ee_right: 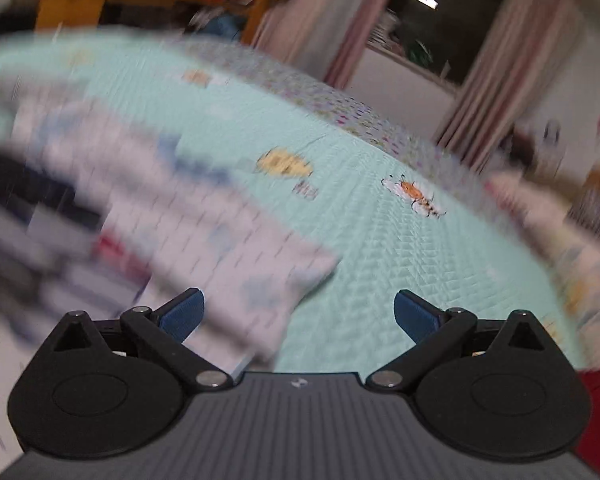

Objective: Fold clothes

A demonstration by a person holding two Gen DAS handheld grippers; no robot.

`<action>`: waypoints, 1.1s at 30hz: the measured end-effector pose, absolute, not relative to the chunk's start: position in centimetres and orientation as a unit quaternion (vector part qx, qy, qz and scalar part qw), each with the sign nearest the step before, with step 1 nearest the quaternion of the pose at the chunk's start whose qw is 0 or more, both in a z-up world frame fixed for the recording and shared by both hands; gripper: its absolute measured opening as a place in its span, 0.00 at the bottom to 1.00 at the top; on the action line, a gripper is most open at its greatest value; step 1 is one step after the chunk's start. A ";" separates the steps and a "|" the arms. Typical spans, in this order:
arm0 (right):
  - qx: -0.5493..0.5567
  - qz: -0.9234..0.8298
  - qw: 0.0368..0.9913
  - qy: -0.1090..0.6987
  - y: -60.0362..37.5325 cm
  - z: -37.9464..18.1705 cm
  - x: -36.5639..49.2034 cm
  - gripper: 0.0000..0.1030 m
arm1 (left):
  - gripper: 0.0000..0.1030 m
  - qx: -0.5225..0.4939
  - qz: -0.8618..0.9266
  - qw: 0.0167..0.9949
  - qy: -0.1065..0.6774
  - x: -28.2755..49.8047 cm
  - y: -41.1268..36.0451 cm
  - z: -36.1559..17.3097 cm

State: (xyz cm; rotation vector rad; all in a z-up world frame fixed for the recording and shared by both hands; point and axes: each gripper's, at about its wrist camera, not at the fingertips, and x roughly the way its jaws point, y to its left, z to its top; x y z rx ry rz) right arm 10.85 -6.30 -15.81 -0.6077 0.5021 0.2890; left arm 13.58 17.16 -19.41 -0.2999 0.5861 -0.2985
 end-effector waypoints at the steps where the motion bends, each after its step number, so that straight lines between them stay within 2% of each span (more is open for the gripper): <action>1: -0.336 0.123 0.903 0.236 -5.1 -17.1 10.4 0.98 | 0.88 -0.155 -0.146 0.938 0.272 13.2 17.5 -19.2; 2: -0.374 0.106 0.893 0.226 -4.0 -18.3 10.0 0.98 | 0.85 -0.165 -0.147 0.941 0.256 12.9 17.8 -18.9; 6: -0.419 0.057 0.887 0.185 -2.3 -18.6 10.2 0.98 | 0.84 -0.202 -0.147 0.949 0.191 11.5 19.1 -17.8; 11: -0.407 0.051 0.886 0.217 -2.8 -18.0 12.0 0.98 | 0.86 -0.219 -0.150 0.935 0.236 12.8 19.2 -16.3; 13: -0.415 0.060 0.884 0.206 -2.3 -18.2 12.1 0.98 | 0.89 -0.211 -0.158 0.929 0.261 13.9 18.7 -15.8; 16: -0.438 0.066 0.876 0.189 -1.0 -18.9 13.0 0.98 | 0.89 -0.196 -0.131 0.934 0.268 15.7 18.5 -17.1; 18: -0.437 0.064 0.879 0.182 -0.5 -18.9 13.4 0.98 | 0.88 -0.226 -0.138 0.922 0.284 16.2 19.4 -19.0; 22: -0.429 0.020 0.886 0.173 -0.8 -19.1 14.0 0.98 | 0.90 -0.225 -0.163 0.918 0.282 16.3 19.8 -20.0; 27: -0.380 -0.053 0.901 0.204 -2.2 -19.2 15.4 0.99 | 0.92 -0.214 -0.165 0.919 0.285 16.5 19.5 -20.1; 33: -0.418 -0.037 0.893 0.163 -0.6 -20.2 15.4 0.99 | 0.92 -0.200 -0.166 0.921 0.290 16.6 19.1 -20.3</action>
